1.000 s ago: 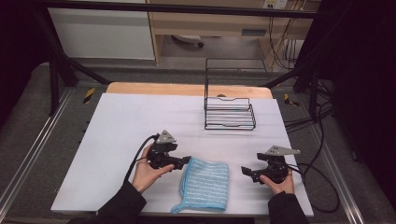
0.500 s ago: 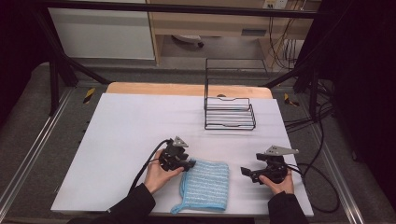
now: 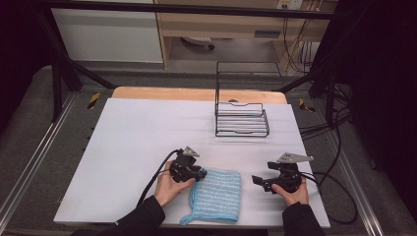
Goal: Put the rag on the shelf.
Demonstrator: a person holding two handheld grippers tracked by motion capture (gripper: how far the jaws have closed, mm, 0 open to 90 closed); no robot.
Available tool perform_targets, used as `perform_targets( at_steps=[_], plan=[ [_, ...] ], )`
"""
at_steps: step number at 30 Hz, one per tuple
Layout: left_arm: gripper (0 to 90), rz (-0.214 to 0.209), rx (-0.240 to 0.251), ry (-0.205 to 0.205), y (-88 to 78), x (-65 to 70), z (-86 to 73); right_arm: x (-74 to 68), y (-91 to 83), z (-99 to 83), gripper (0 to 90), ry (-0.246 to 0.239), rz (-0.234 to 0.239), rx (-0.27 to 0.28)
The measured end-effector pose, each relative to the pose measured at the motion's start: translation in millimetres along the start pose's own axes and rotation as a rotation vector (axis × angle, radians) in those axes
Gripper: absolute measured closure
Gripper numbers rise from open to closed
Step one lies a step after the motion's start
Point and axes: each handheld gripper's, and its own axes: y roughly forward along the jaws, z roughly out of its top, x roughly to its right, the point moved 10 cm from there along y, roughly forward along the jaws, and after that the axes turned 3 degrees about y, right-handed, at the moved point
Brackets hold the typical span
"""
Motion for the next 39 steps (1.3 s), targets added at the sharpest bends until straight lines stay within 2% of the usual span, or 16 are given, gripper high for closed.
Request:
perform_targets(
  at_steps=[5,10,13,17,19,20,21,25,30,35,37,39],
  plan=[
    [70.5,0.0,-0.003,-0.009,0.4,1.7,-0.3,-12.6,5.7,3.2,15.6,0.007,0.011,-0.007],
    [76.0,0.005,-0.003,-0.008,0.2,3.8,-0.4,-36.4,19.9,9.7,32.9,-0.013,0.047,-0.004],
    [77.1,0.005,-0.002,-0.006,0.1,4.0,-0.4,-45.7,29.3,8.8,41.9,-0.033,0.035,-0.022],
    [78.4,0.008,0.006,-0.008,-0.2,4.3,-0.3,-49.7,39.0,6.9,55.5,-0.025,0.025,-0.056],
    [78.6,0.006,0.008,-0.013,-0.5,4.2,-0.6,-48.4,40.4,5.9,57.8,-0.022,0.019,-0.065],
    [78.9,0.006,0.012,-0.013,-0.7,3.4,-0.2,-45.4,42.2,2.7,64.6,-0.019,0.005,-0.096],
    [79.1,0.006,0.012,-0.013,-0.7,3.4,-0.2,-44.7,42.7,0.7,67.8,-0.007,-0.001,-0.113],
    [79.6,0.0,0.012,-0.026,-1.4,4.1,-0.2,-47.0,45.6,-2.6,79.3,0.026,0.017,-0.144],
    [80.3,-0.005,0.02,-0.037,-4.0,3.7,0.9,-47.2,45.3,-1.2,84.3,0.051,0.023,-0.153],
    [80.8,-0.005,0.033,-0.045,-8.3,3.1,3.1,-46.9,44.8,3.9,85.2,0.056,0.028,-0.132],
    [80.8,-0.003,0.04,-0.047,-10.1,2.0,4.4,-46.5,44.9,7.5,85.4,0.052,0.026,-0.121],
    [80.9,0.013,0.054,-0.058,-13.0,-1.2,6.8,-46.0,46.2,12.4,85.5,0.025,0.012,-0.108]
  ],
)
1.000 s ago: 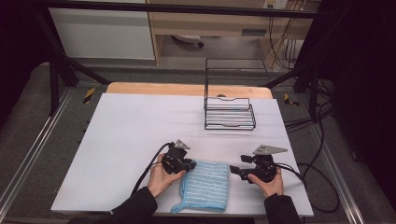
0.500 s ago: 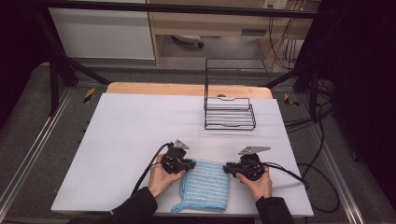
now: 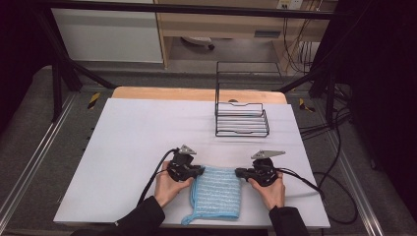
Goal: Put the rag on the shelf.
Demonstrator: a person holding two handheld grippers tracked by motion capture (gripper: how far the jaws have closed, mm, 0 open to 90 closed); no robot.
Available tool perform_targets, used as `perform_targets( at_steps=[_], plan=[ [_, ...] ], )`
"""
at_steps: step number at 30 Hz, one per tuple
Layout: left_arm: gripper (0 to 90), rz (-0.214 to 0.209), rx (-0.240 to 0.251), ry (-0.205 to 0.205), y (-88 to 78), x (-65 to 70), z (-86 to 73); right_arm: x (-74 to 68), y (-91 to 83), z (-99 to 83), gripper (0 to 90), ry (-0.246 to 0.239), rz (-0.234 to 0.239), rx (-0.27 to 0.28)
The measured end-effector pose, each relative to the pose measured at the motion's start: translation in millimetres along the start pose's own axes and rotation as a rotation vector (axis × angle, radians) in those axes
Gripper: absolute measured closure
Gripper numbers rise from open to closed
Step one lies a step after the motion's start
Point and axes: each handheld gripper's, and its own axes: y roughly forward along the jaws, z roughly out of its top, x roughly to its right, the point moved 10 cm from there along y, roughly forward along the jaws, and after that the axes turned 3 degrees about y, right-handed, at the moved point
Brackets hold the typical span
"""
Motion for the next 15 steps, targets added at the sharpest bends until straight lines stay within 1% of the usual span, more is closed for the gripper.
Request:
perform_targets(
  at_steps=[2,3,4,6,8,11,13,15],
  plan=[
    [80.9,0.001,0.003,-0.003,-1.4,-1.4,0.8,-0.3,0.6,2.5,85.5,-0.008,-0.006,0.005],
    [80.9,0.005,0.015,-0.012,-2.4,-2.9,2.4,-0.3,1.5,4.9,85.5,-0.017,-0.012,0.009],
    [80.9,0.005,0.019,-0.016,-4.0,-4.6,3.5,0.2,3.3,8.8,85.5,-0.018,-0.014,0.02],
    [80.9,0.006,0.034,-0.031,-6.4,-6.6,6.1,1.1,3.7,10.5,85.6,-0.016,-0.014,0.027],
    [80.9,0.011,0.045,-0.038,-7.5,-7.5,7.8,1.6,3.9,14.0,85.5,-0.008,-0.009,0.039],
    [80.8,0.023,0.053,-0.035,-8.2,-9.2,8.8,3.2,5.2,17.8,85.5,-0.009,-0.01,0.052],
    [80.8,0.037,0.054,-0.031,-8.9,-11.6,8.9,3.5,8.7,22.3,85.5,-0.029,-0.021,0.058],
    [80.8,0.047,0.058,-0.035,-10.7,-15.4,9.8,2.5,11.6,26.2,85.5,-0.026,-0.023,0.06]
  ],
)
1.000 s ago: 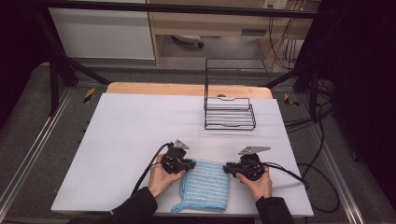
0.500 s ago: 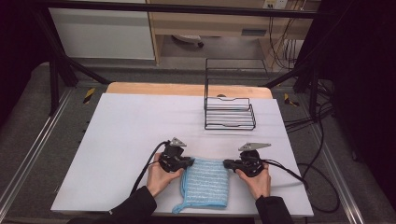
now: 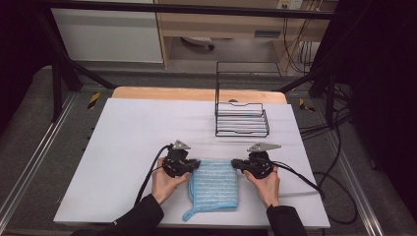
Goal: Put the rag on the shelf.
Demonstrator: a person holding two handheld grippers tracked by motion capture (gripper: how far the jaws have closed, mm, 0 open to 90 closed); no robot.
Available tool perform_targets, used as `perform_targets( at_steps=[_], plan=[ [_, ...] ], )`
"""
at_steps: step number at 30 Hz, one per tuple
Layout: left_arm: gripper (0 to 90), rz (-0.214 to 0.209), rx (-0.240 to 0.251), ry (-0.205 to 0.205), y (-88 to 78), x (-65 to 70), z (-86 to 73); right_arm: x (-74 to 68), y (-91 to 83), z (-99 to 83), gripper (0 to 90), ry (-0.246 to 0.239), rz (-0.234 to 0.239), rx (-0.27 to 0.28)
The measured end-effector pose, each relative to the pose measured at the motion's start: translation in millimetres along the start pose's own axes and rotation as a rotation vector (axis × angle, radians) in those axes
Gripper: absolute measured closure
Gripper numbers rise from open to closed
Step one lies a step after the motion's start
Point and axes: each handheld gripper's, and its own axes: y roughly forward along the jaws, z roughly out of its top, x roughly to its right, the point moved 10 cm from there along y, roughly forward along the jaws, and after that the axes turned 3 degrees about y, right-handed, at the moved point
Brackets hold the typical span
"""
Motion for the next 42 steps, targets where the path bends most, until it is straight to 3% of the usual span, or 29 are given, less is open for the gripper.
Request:
perform_targets(
  at_steps=[9,13,17,23,32,39,42],
  plan=[
    [80.6,0.034,-0.011,-0.028,0.8,-16.6,-4.2,0.8,23.0,5.2,85.3,-0.011,-0.016,-0.023],
    [79.6,0.03,-0.017,-0.015,6.3,-18.7,-7.4,3.3,26.4,2.2,84.3,-0.018,-0.034,-0.035],
    [75.8,0.01,-0.006,-0.035,7.2,-21.4,-7.3,4.1,26.4,1.9,82.8,-0.028,-0.037,-0.032],
    [61.2,0.01,0.019,-0.05,12.8,-27.1,-5.0,4.8,28.6,-0.4,82.2,-0.035,-0.042,-0.042],
    [65.3,-0.026,0.0,-0.069,22.0,-25.8,-7.7,5.6,29.3,-0.4,80.5,-0.044,-0.046,-0.038],
    [72.4,-0.027,-0.014,-0.069,21.5,-25.7,-9.0,6.0,23.9,6.5,55.1,-0.03,-0.038,-0.001],
    [73.8,-0.028,-0.015,-0.07,21.4,-25.1,-9.2,6.9,24.1,4.7,51.1,-0.019,-0.031,-0.004]
  ],
)
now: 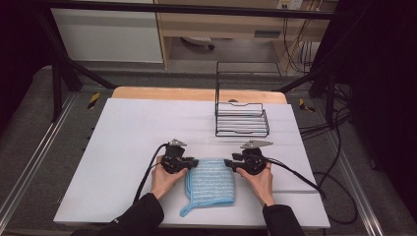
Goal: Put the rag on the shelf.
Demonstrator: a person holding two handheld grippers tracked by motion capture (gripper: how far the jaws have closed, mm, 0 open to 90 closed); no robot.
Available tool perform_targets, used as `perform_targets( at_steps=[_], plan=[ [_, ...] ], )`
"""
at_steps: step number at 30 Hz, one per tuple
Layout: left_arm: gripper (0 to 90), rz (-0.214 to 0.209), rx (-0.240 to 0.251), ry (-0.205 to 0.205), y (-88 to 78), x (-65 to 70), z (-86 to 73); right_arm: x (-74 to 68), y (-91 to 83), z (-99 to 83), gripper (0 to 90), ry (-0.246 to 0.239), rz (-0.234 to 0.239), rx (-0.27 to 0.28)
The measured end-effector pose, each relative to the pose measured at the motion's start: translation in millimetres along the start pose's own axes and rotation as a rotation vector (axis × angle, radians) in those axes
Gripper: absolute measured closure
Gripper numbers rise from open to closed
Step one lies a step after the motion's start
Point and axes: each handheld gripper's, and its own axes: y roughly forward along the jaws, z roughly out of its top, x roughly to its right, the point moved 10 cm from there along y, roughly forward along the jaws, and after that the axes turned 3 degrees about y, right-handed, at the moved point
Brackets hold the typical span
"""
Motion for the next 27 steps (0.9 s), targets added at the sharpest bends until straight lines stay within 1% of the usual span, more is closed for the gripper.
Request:
perform_targets(
  at_steps=[1,2,4,5,6,8,9,10,11,12,13,15,16,18,19,22,25,27],
  plan=[
    [74.4,0.0,0.0,0.0,-0.1,0.1,-0.1,1.7,1.0,-1.1,49.2,0.003,-0.002,-0.001],
    [75.0,0.0,-0.001,0.001,-0.2,0.2,-0.1,4.7,2.4,-3.9,48.2,0.015,-0.007,-0.005],
    [75.3,0.001,0.0,0.005,-0.2,0.5,-0.1,6.0,3.1,-5.6,48.3,0.021,-0.009,-0.013],
    [75.5,0.001,0.0,0.006,-0.1,0.6,-0.2,6.3,4.8,-7.7,50.9,0.02,-0.005,-0.02],
    [75.5,0.001,0.001,0.008,-0.1,0.6,-0.2,6.3,4.8,-7.7,50.9,0.02,-0.005,-0.02],
    [75.5,0.005,0.003,0.015,0.0,0.7,-0.2,4.9,6.8,-9.3,55.0,0.027,0.003,-0.025],
    [75.5,0.006,0.003,0.019,0.0,0.9,-0.3,3.6,7.8,-11.0,59.5,0.042,0.009,-0.034],
    [75.5,0.006,0.0,0.028,-0.3,0.8,-0.6,3.6,7.8,-11.0,59.5,0.042,0.009,-0.034],
    [75.6,0.009,0.002,0.032,-0.2,0.8,-0.5,1.9,7.8,-11.8,64.4,0.062,0.019,-0.041],
    [75.6,0.009,0.004,0.032,-0.1,1.0,-0.4,1.9,7.8,-11.8,64.4,0.062,0.019,-0.041],
    [75.8,0.009,0.007,0.03,0.1,1.4,-0.2,-0.1,8.0,-12.5,69.4,0.082,0.03,-0.046],
    [75.9,0.009,0.008,0.032,0.0,1.4,-0.2,-1.0,8.3,-12.9,71.2,0.088,0.036,-0.048],
    [76.6,0.008,0.008,0.032,-0.2,1.4,-0.1,-2.4,8.4,-13.4,74.4,0.113,0.043,-0.055],
    [77.0,0.008,0.009,0.037,-0.8,1.3,0.1,-2.7,8.1,-13.4,75.8,0.117,0.047,-0.057],
    [77.6,0.008,0.009,0.04,-1.1,1.5,0.1,-3.3,7.8,-13.7,78.5,0.126,0.053,-0.061],
    [77.9,0.011,0.016,0.046,-2.1,2.2,0.6,-4.2,6.8,-13.4,80.3,0.135,0.058,-0.062],
    [78.3,0.002,0.024,0.04,-4.8,2.7,2.1,-5.2,5.0,-11.9,81.7,0.146,0.061,-0.054],
    [78.4,-0.009,0.035,0.035,-7.8,3.2,3.9,-6.7,1.4,-8.7,82.1,0.153,0.07,-0.037]
  ],
)
